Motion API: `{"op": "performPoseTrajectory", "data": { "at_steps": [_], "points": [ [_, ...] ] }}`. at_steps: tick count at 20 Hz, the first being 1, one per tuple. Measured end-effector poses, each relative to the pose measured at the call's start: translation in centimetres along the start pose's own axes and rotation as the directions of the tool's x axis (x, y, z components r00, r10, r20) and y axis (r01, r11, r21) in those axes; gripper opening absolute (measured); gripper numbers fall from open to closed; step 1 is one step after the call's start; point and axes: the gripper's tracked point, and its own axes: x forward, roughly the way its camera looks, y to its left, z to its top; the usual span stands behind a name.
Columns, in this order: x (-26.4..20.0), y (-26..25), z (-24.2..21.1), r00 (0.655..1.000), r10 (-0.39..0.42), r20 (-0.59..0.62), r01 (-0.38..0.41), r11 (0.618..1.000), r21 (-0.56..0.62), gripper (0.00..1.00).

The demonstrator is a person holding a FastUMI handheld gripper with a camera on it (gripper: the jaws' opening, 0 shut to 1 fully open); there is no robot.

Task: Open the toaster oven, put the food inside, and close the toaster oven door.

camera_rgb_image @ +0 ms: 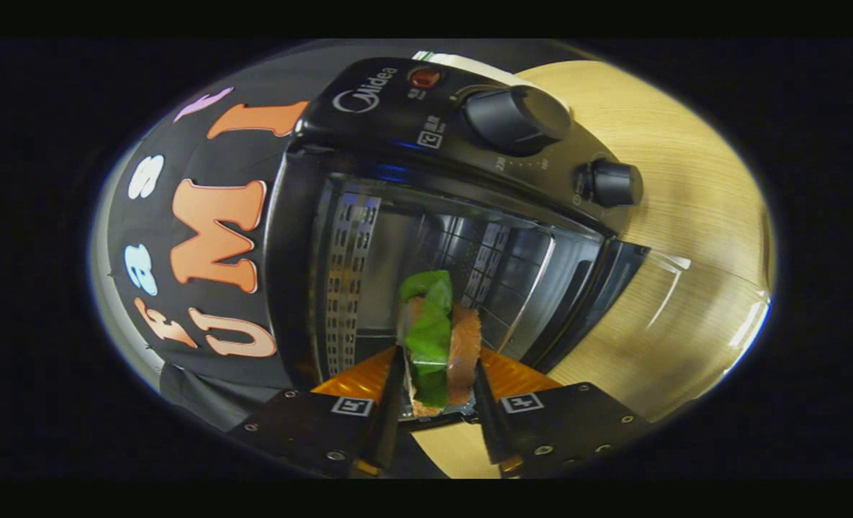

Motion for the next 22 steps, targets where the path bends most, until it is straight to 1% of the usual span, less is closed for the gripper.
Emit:
{"op": "performPoseTrajectory", "data": {
  "at_steps": [1, 2, 3, 4, 5, 7, 10, 14, 16, 17, 19, 20, 22],
  "points": [
    [-0.4, 0.0, -0.2, 1.0, -0.011, -0.009, 0.01, 1.0, -0.002, 0.6],
    [-0.2, -0.2, -0.3, 1.0, -0.017, -0.009, 0.017, 1.0, -0.014, 0.65],
    [-1.0, -0.4, 0.0, 1.0, -0.028, -0.005, 0.028, 0.999, -0.027, 0.71],
    [-0.5, -0.8, 0.0, 0.999, -0.049, -0.003, 0.049, 0.998, -0.037, 0.73],
    [-0.7, -1.4, 0.0, 0.998, -0.07, -0.003, 0.07, 0.996, -0.047, 0.81],
    [-0.9, -1.4, 0.1, 0.998, -0.068, -0.008, 0.067, 0.996, -0.051, 0.97],
    [-2.6, -1.2, -0.7, 0.997, -0.07, -0.019, 0.068, 0.994, -0.086, 0.98],
    [-6.3, -2.0, -3.1, 0.996, -0.076, -0.042, 0.066, 0.978, -0.2, 0.98],
    [-8.5, -1.9, -4.3, 0.995, -0.074, -0.059, 0.055, 0.957, -0.284, 0.98],
    [-9.7, -1.9, -4.6, 0.995, -0.075, -0.069, 0.048, 0.941, -0.336, 0.98],
    [-12.0, -2.3, -4.7, 0.992, -0.102, -0.07, 0.06, 0.892, -0.448, 0.98],
    [-13.2, -2.6, -4.6, 0.991, -0.12, -0.064, 0.072, 0.861, -0.504, 0.98],
    [-15.3, -3.3, -4.6, 0.986, -0.157, -0.047, 0.096, 0.786, -0.611, 0.98]
  ]
}}
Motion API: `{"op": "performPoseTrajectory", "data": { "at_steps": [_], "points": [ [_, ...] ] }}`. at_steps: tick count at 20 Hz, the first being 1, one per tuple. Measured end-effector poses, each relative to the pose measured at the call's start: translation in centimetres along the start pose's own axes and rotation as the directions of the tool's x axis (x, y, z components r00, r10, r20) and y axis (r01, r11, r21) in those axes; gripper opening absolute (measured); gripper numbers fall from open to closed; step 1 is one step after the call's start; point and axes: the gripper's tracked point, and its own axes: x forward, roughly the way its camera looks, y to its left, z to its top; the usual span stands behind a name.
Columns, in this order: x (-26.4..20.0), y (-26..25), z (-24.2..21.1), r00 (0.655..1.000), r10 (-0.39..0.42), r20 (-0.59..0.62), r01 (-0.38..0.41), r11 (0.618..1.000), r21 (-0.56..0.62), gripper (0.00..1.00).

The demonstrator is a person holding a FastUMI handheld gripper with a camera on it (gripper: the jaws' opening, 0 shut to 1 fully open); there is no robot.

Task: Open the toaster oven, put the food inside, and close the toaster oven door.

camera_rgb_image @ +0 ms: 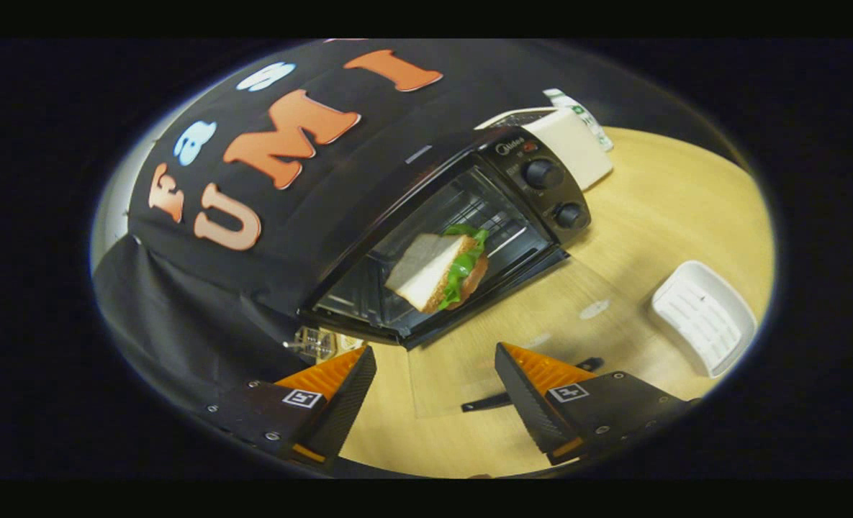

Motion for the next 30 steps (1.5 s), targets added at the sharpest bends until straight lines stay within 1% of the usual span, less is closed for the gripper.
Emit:
{"op": "performPoseTrajectory", "data": {
  "at_steps": [2, 4, 5, 7, 8, 13, 15, 18, 20, 22, 26, 28, 30],
  "points": [
    [-1.7, -0.7, -0.8, 0.999, -0.04, -0.004, 0.039, 0.992, -0.119, 0.98],
    [-2.8, -1.3, -2.0, 0.997, -0.073, -0.01, 0.069, 0.973, -0.219, 0.98],
    [-3.1, -1.8, -2.7, 0.995, -0.097, -0.015, 0.089, 0.958, -0.274, 0.98],
    [-3.0, -3.0, -4.4, 0.985, -0.168, -0.036, 0.141, 0.913, -0.383, 0.99],
    [-2.8, -3.6, -5.0, 0.979, -0.197, -0.049, 0.158, 0.894, -0.42, 0.99],
    [-1.4, -5.9, -8.6, 0.954, -0.282, -0.101, 0.181, 0.811, -0.557, 0.99],
    [-0.7, -6.7, -9.5, 0.945, -0.299, -0.132, 0.171, 0.798, -0.578, 0.99],
    [0.6, -8.0, -9.2, 0.931, -0.34, -0.134, 0.196, 0.774, -0.602, 0.99],
    [1.1, -8.5, -9.0, 0.925, -0.352, -0.139, 0.208, 0.78, -0.59, 1.0],
    [1.4, -8.7, -8.4, 0.927, -0.351, -0.131, 0.215, 0.786, -0.58, 1.0],
    [1.2, -8.6, -7.4, 0.932, -0.335, -0.139, 0.215, 0.82, -0.53, 0.99],
    [0.6, -8.0, -6.1, 0.943, -0.314, -0.114, 0.216, 0.833, -0.51, 0.99],
    [0.2, -7.4, -5.4, 0.945, -0.306, -0.111, 0.218, 0.848, -0.483, 0.99]
  ]
}}
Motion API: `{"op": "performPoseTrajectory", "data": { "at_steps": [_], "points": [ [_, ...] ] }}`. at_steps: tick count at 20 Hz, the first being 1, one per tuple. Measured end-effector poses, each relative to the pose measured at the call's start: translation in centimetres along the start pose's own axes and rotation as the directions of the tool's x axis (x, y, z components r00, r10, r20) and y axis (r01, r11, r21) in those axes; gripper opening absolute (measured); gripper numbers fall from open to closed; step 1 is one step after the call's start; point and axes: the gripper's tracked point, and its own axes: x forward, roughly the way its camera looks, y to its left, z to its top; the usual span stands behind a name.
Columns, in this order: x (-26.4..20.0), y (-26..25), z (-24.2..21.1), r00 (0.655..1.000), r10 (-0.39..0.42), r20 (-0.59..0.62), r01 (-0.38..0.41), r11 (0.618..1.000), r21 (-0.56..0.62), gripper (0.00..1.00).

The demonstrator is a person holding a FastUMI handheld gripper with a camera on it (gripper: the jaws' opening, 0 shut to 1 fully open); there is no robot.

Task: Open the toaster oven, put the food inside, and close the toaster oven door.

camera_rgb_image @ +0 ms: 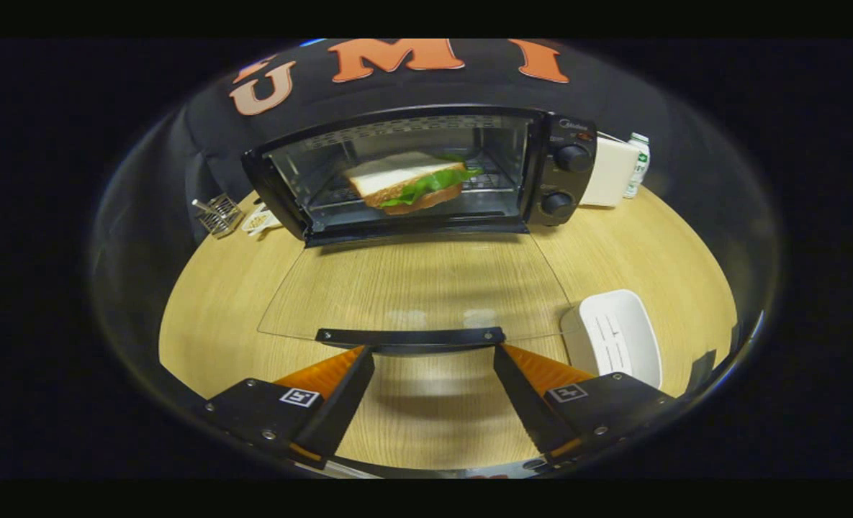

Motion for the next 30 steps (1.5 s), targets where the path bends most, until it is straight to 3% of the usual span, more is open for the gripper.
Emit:
{"op": "performPoseTrajectory", "data": {
  "at_steps": [14, 30],
  "points": [
    [-4.3, 0.6, 8.9, 0.982, -0.016, 0.186, 0.008, 0.999, 0.048, 0.99],
    [-3.2, 1.1, 19.2, 0.951, -0.02, 0.31, -0.018, 0.993, 0.118, 0.99]
  ]
}}
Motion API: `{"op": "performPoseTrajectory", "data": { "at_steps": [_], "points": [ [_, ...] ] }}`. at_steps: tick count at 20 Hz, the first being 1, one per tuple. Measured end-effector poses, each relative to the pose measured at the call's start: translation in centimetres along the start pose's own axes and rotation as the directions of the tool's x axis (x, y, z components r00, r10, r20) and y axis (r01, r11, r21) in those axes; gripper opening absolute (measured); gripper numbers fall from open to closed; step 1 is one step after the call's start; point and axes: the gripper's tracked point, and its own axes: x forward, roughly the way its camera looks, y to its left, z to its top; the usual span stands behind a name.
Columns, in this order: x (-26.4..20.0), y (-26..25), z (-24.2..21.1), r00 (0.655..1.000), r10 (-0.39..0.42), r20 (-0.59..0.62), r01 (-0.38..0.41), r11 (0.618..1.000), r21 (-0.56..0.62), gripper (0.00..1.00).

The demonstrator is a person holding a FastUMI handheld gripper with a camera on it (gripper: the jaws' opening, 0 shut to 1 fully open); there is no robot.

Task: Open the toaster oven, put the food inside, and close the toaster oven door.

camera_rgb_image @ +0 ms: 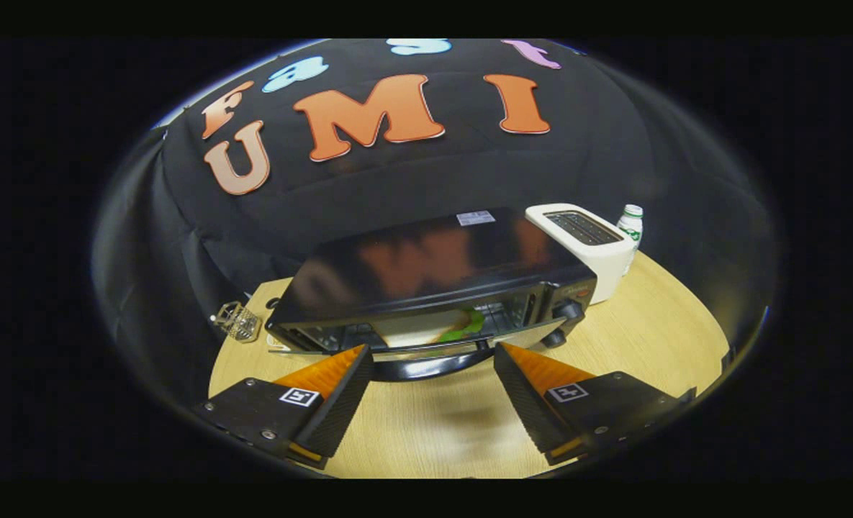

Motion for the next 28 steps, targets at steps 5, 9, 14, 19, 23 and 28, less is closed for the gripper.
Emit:
{"op": "performPoseTrajectory", "data": {
  "at_steps": [5, 9, 14, 19, 23, 28],
  "points": [
    [2.3, 1.2, 1.5, 1.0, -0.002, 0.012, 0.002, 1.0, 0.019, 0.99],
    [1.3, 0.4, 1.8, 1.0, -0.015, 0.014, 0.014, 1.0, 0.018, 0.99],
    [-1.6, -1.7, 6.3, 0.993, -0.055, 0.106, 0.054, 0.998, 0.014, 0.99],
    [-6.6, -3.6, 12.6, 0.967, -0.075, 0.244, 0.079, 0.997, -0.006, 0.99],
    [-9.9, -4.1, 16.8, 0.936, -0.089, 0.341, 0.094, 0.996, -0.001, 0.99],
    [-13.2, -6.2, 18.8, 0.91, -0.107, 0.401, 0.129, 0.991, -0.028, 0.99]
  ]
}}
